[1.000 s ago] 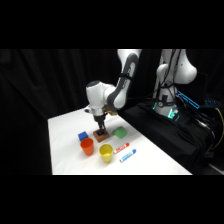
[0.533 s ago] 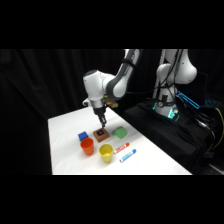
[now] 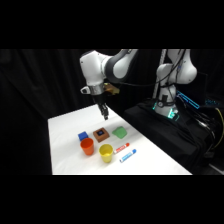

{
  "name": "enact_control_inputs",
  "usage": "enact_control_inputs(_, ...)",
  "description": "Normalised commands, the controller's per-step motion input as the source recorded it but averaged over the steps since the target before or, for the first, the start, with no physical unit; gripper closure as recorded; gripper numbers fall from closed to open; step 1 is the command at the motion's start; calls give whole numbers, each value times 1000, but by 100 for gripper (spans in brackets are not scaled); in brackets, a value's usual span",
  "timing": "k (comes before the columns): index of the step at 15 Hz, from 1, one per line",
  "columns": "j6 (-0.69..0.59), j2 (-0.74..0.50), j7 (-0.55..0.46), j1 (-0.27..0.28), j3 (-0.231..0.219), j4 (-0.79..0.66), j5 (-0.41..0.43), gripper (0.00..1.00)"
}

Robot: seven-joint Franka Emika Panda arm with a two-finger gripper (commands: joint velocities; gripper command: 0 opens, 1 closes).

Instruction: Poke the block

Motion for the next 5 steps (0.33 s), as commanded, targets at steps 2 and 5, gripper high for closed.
enact_control_inputs(2, -433, -325, -66, 43, -24, 41, -17, 0)
enact_control_inputs(5, -414, -322, 6, 66, -19, 52, -64, 0)
